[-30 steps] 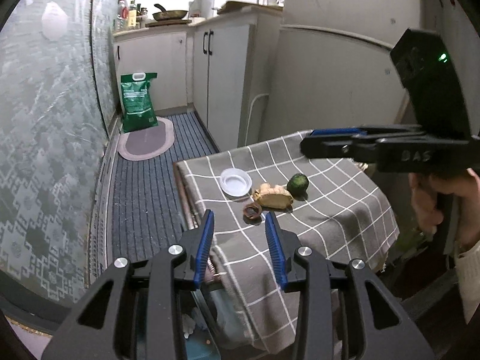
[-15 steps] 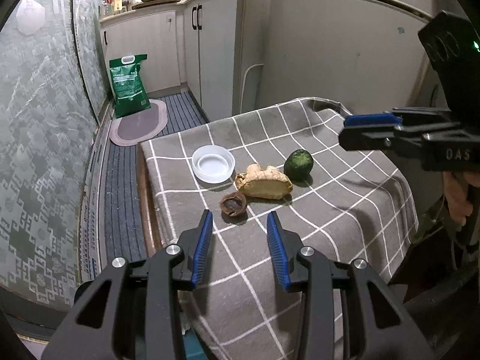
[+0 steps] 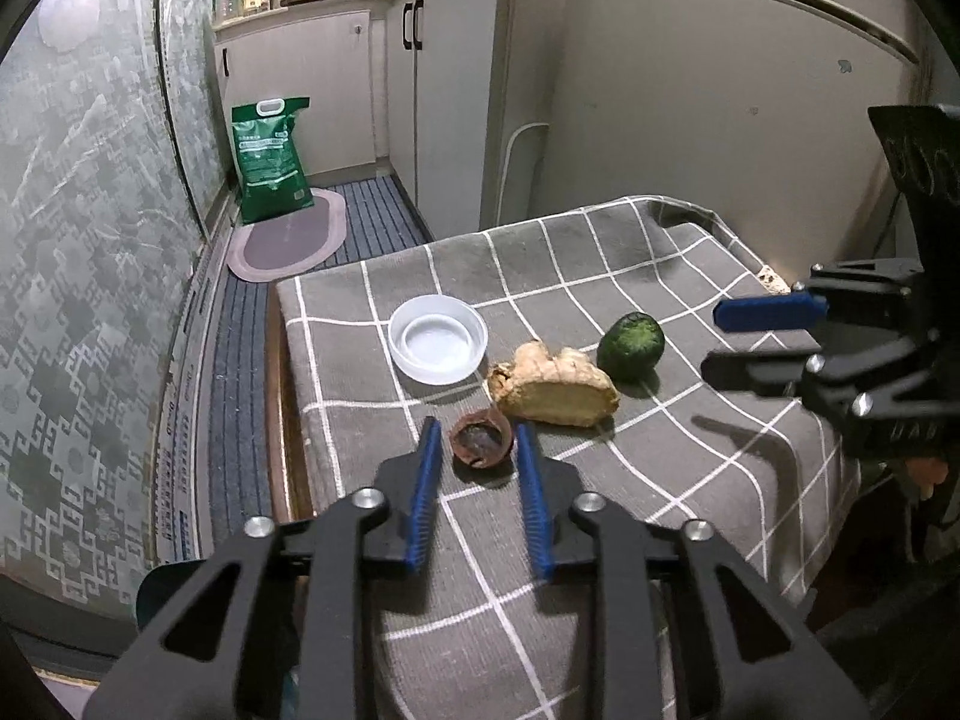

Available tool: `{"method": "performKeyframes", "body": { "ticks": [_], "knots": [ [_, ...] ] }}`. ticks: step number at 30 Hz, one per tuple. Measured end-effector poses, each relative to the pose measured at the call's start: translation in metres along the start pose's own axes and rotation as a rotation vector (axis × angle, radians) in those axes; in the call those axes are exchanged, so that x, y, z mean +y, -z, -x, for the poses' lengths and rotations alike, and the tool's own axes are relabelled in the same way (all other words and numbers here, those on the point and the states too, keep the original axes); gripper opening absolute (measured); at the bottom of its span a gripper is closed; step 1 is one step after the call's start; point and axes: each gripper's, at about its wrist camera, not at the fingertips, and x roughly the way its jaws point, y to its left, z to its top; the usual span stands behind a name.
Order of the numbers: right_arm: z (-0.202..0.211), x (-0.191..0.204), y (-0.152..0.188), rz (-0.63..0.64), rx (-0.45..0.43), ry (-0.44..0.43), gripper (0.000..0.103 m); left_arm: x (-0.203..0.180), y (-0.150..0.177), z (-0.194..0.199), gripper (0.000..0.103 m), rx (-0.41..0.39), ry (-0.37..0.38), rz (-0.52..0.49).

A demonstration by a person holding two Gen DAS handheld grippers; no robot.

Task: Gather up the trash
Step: 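Grasp the brown nut shell with the left gripper while the right gripper grasps the lime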

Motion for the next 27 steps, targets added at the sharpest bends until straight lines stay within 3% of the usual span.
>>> {"method": "performKeyframes", "body": {
  "ticks": [5,15,21,27],
  "knots": [
    [-0.012,0.009,-0.001,0.049,0.031,0.023,0.040,-0.001,0.000,0.001,0.022,-0.001,0.001,0.000],
    [-0.023,0.019,-0.013,0.087,0.011,0.055,0.040,0.006,0.003,0.013,0.022,-0.008,0.040,0.025],
    [-0.031,0.026,-0.021,0.098,0.010,0.049,0.026,0.018,0.007,0.026,0.022,-0.030,0.051,0.042],
    [-0.025,0.026,-0.028,0.086,0.010,0.106,0.024,0.032,0.010,0.045,0.022,-0.064,0.064,0.056]
  ]
}}
